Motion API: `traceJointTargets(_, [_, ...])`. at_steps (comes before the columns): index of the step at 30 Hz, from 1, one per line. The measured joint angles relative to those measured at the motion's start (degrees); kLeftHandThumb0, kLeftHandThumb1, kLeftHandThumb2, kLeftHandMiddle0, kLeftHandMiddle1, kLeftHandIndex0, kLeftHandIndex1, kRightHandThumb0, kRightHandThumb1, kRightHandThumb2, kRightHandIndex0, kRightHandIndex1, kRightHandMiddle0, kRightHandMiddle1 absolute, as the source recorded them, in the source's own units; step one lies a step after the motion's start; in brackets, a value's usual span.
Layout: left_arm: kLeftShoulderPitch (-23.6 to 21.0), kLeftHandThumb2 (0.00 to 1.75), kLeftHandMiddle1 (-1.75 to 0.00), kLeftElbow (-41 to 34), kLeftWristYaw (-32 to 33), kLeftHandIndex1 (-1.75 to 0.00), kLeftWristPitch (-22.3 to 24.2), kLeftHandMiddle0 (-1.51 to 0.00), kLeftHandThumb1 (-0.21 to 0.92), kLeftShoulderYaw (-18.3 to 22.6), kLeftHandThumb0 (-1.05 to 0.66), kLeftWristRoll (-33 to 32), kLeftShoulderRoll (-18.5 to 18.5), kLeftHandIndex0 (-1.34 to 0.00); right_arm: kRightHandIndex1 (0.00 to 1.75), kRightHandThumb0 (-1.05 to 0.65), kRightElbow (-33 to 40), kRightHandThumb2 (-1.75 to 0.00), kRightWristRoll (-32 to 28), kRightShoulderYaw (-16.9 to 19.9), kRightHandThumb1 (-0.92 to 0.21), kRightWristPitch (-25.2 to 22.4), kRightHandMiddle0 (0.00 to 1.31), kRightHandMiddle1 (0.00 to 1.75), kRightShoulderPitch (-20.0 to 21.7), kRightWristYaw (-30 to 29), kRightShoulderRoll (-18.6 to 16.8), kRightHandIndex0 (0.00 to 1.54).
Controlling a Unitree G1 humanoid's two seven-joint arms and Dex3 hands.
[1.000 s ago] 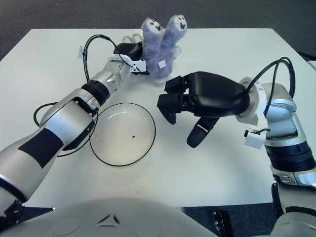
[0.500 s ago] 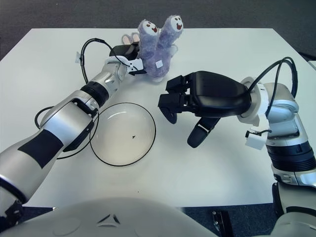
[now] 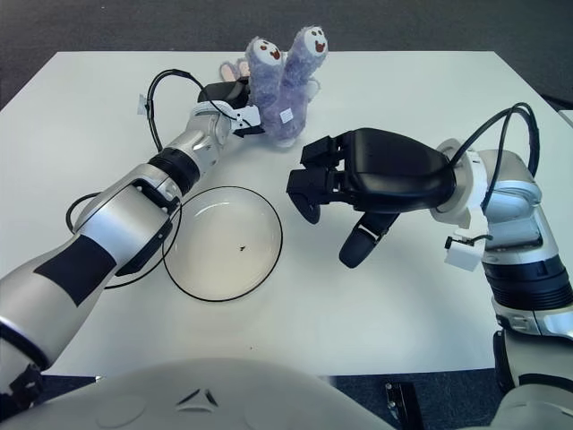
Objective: Put the doll into the plate.
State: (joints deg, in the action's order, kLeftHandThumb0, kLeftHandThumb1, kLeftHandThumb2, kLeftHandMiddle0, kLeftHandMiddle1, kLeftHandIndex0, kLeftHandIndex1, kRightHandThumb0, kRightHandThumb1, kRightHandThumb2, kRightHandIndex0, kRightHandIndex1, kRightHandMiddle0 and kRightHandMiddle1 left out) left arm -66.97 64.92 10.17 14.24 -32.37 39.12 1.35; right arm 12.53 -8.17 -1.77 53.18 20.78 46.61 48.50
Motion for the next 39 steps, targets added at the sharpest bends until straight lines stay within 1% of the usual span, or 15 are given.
traceJointTargets(4, [1.6, 0.23, -1.41, -4.4, 0.0, 0.00, 1.1, -0.51, 0.92, -0.8, 0.35, 1.1, -0.5, -0.36, 1.75, -0.36, -0.5, -0.62, 0.0, -0.1, -0.84, 0.3, 0.26, 1.75, 0.0, 0.0, -0.4, 0.71])
traceJointTargets(9, [4.6, 0.23, -1.41, -12.8, -1.6, -0.01, 2.1, -0.50, 0.92, -1.6, 0.35, 2.5, -2.5, -0.37, 1.75, -0.36, -0.7, -0.63, 1.0, -0.2, -0.83, 0.9, 0.26, 1.75, 0.1, -0.2, -0.9, 0.72])
traceJointTargets(13, [7.0, 0.24, -1.42, -18.8, -3.7, -0.02, 0.6, -0.50, 0.92, -1.8, 0.35, 3.0, -4.8, -0.39, 1.75, -0.36, -0.6, -0.64, 1.9, -0.2, -0.82, 0.9, 0.27, 1.75, 0.1, -0.8, -1.0, 0.75])
traceJointTargets(16, [8.6, 0.25, -1.43, -22.6, -5.4, -0.03, -1.5, -0.48, 0.92, -1.9, 0.35, 3.1, -6.8, -0.42, 1.75, -0.37, -0.4, -0.65, 2.6, -0.1, -0.82, 0.7, 0.27, 1.75, 0.2, -1.6, -1.2, 0.78])
traceJointTargets(17, [9.4, 0.27, -1.35, -24.4, -6.1, -0.04, -2.2, -0.49, 0.92, -1.9, 0.18, 3.0, -7.5, -0.43, 1.75, -0.37, -0.3, -0.65, 3.2, 0.2, -0.82, 0.5, 0.27, 1.75, 0.2, -2.1, -1.6, 0.78])
traceJointTargets(18, [10.6, 0.29, -1.18, -27.0, -7.0, -0.04, -2.7, -0.52, 0.92, -1.8, -0.05, 3.0, -8.5, -0.45, 1.75, -0.37, -0.2, -0.65, 3.7, 0.5, -0.81, 0.3, 0.27, 1.75, 0.2, -2.8, -2.1, 0.79])
traceJointTargets(19, [11.6, 0.31, -1.06, -29.1, -7.8, -0.05, -3.3, -0.54, 0.92, -1.7, -0.21, 2.9, -9.3, -0.46, 1.75, -0.37, -0.1, -0.66, 4.3, 0.7, -0.81, 0.1, 0.27, 1.75, 0.2, -3.5, -2.6, 0.80])
traceJointTargets(20, [12.7, 0.32, -0.99, -31.3, -8.6, -0.05, -3.7, -0.56, 0.92, -1.6, -0.31, 2.9, -10.1, -0.48, 1.75, -0.37, -0.1, -0.66, 4.8, 1.0, -0.81, -0.1, 0.28, 1.75, 0.2, -4.2, -3.2, 0.80])
traceJointTargets(22, [14.9, 0.33, -0.94, -36.0, -10.2, -0.07, -4.4, -0.56, 0.92, -1.3, -0.40, 2.8, -11.4, -0.50, 1.75, -0.37, 0.0, -0.66, 6.0, 1.2, -0.81, -0.6, 0.28, 1.75, 0.3, -5.5, -4.5, 0.81])
traceJointTargets(25, [18.3, 0.35, -0.98, -42.9, -12.3, -0.10, -5.1, -0.54, 0.92, -0.6, -0.46, 2.2, -13.1, -0.54, 1.75, -0.37, 0.1, -0.66, 8.2, 1.3, -0.81, -1.5, 0.28, 1.75, 0.5, -7.1, -6.3, 0.81])
traceJointTargets(30, [24.0, 0.35, -1.05, -54.3, -14.7, -0.17, -6.9, -0.50, 0.92, 1.1, -0.47, 1.6, -15.5, -0.54, 1.75, -0.37, 0.2, -0.66, 12.7, 1.5, -0.81, -2.8, 0.27, 1.75, 1.0, -9.9, -9.1, 0.81])
traceJointTargets(32, [25.9, 0.34, -1.08, -58.2, -15.5, -0.35, -7.4, -0.48, 0.92, 1.7, -0.46, 1.7, -16.2, -0.45, 1.75, -0.37, 0.2, -0.66, 14.7, 2.0, -0.81, -2.9, 0.27, 1.75, 1.2, -11.5, -10.2, 0.81])
traceJointTargets(34, [27.4, 0.33, -1.09, -61.4, -16.3, -0.46, -7.3, -0.47, 0.92, 2.3, -0.45, 1.8, -16.5, -0.40, 1.75, -0.37, 0.2, -0.65, 16.7, 2.7, -0.82, -2.8, 0.27, 1.75, 1.2, -13.5, -11.6, 0.81])
traceJointTargets(35, [28.0, 0.33, -1.09, -62.6, -16.6, -0.50, -7.3, -0.47, 0.92, 2.6, -0.45, 1.8, -16.6, -0.38, 1.75, -0.36, 0.2, -0.65, 17.7, 3.1, -0.82, -2.7, 0.27, 1.75, 1.2, -14.6, -12.4, 0.81])
traceJointTargets(39, [29.9, 0.32, -1.10, -65.8, -17.4, -0.56, -7.4, -0.47, 0.92, 3.4, -0.44, 2.0, -16.9, -0.36, 1.75, -0.36, 0.3, -0.64, 21.3, 4.2, -0.83, -2.7, 0.27, 1.75, 1.1, -18.1, -14.4, 0.79])
